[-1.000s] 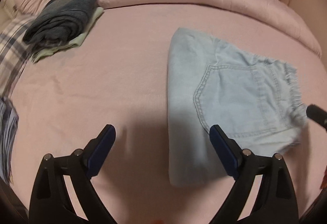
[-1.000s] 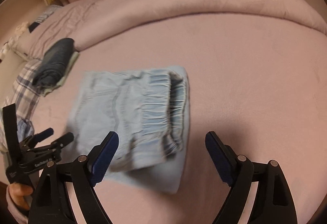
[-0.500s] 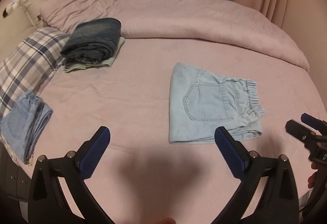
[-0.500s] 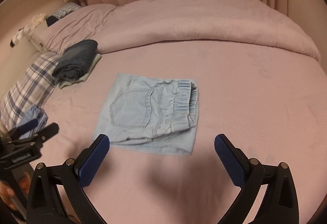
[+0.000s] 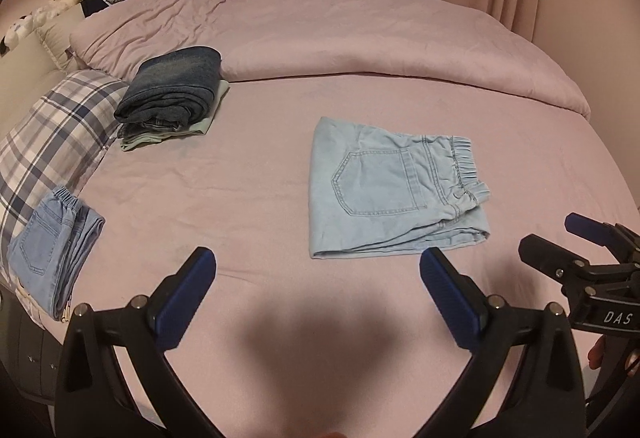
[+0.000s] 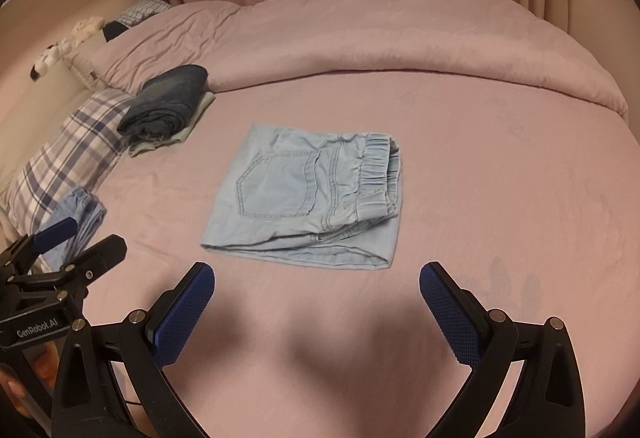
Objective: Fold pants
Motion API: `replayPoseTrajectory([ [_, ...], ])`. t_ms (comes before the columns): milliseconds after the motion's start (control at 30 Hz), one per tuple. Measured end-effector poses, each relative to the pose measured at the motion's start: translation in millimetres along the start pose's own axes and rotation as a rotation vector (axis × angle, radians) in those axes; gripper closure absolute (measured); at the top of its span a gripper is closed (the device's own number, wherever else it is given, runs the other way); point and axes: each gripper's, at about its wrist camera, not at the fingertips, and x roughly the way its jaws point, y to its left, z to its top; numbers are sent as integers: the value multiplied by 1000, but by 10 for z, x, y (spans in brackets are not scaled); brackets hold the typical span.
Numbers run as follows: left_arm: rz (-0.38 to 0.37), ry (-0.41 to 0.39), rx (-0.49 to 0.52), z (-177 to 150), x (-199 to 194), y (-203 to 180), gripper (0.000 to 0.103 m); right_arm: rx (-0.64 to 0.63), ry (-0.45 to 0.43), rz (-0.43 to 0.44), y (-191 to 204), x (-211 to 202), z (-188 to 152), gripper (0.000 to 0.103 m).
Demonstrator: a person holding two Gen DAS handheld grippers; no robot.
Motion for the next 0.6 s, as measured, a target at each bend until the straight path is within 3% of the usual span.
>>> replayPoseTrajectory([
  [600,-14,-1,16,3,-21,-44,1,-10,-9,-1,82,-33,-13,1],
])
